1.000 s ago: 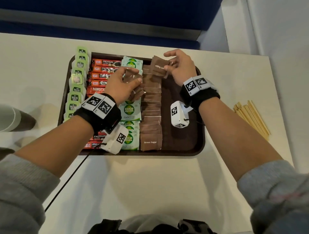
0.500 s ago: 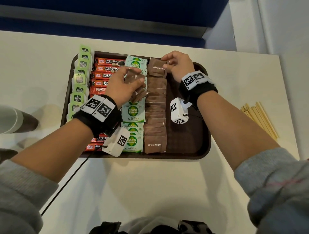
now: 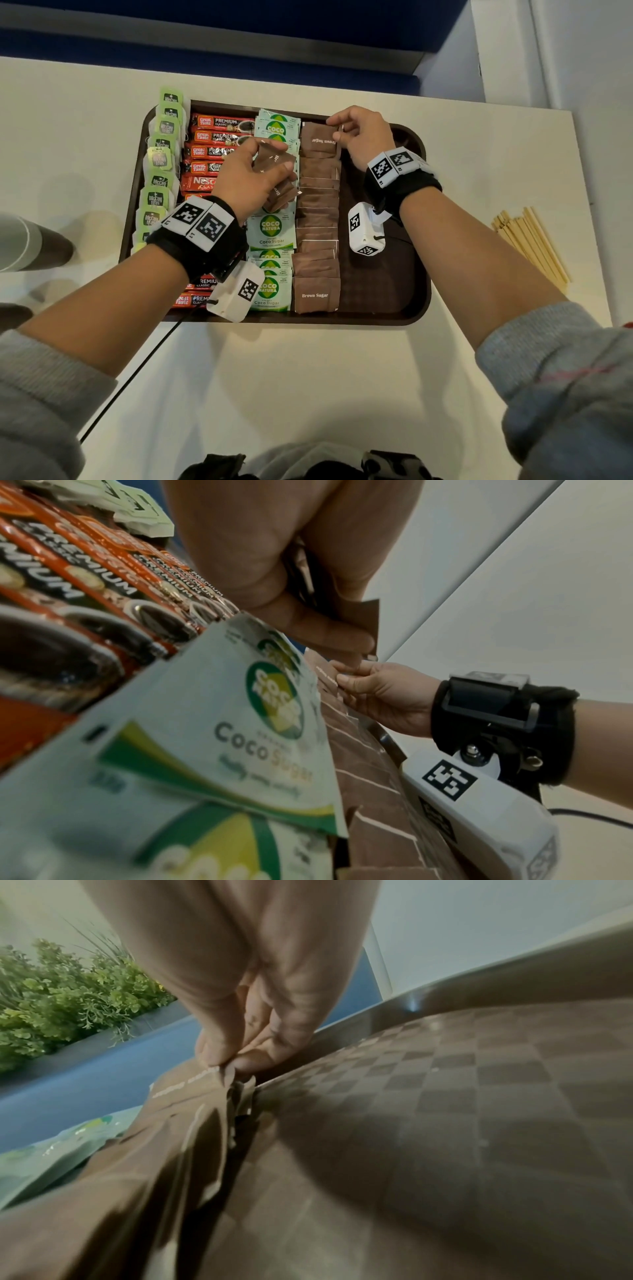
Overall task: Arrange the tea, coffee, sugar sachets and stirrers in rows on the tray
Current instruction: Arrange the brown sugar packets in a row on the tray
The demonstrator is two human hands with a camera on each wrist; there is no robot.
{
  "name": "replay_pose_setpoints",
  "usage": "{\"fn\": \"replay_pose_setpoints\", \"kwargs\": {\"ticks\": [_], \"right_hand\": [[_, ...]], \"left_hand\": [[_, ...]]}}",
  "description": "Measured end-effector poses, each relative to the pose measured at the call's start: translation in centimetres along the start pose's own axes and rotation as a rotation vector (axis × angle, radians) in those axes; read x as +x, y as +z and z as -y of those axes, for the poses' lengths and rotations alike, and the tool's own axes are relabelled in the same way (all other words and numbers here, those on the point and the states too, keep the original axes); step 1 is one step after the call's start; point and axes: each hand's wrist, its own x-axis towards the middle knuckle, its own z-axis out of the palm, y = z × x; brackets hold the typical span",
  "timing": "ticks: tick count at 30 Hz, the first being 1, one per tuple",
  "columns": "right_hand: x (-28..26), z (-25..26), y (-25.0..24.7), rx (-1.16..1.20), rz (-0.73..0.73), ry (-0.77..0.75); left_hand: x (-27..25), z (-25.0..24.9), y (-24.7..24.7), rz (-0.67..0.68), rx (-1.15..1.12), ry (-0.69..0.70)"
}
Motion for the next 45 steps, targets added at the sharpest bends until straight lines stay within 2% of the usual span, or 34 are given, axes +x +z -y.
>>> {"fn": "replay_pose_setpoints", "kwargs": {"ticks": [7,12,18,22,28,32,36,41,45], "right_hand": [[0.0,-0.2,0.1,-0.014,-0.004,0.016],[-0.2,0.2,-0.8,0.061,0.041,-0.005],[-1.7,2.1,-0.7,0.428,0.099,0.059],[-2.9,2.6,-0.3,0.627,0.245,0.105],[-3.5,1.7,-0.5,0.516,0.302,0.052],[-3.5,1.6,-1.1,0.380,0.325,-0.013],[-2.8,1.5,-1.6,0.296,0.238,-0.082],[-1.1,0.4,-1.6,0.190,-0.011,-0.026],[-0.2,-0.2,-0.7,0.095,-0.007,0.017]], "left_hand": [[-0.1,0.1,-0.1,0.005,-0.017,-0.020],[0.0,-0.1,-0.1,-0.004,-0.011,-0.025],[0.4,-0.4,0.7,-0.032,0.048,-0.026],[0.3,-0.9,1.2,0.002,0.074,0.012],[0.0,-0.8,1.3,0.035,0.085,0.042],[0.5,-0.4,1.1,0.004,0.167,0.055],[1.0,0.2,1.2,-0.036,0.235,0.071],[1.1,0.5,0.7,-0.054,0.084,0.015],[0.9,0.6,0.5,-0.050,0.022,-0.017]]}}
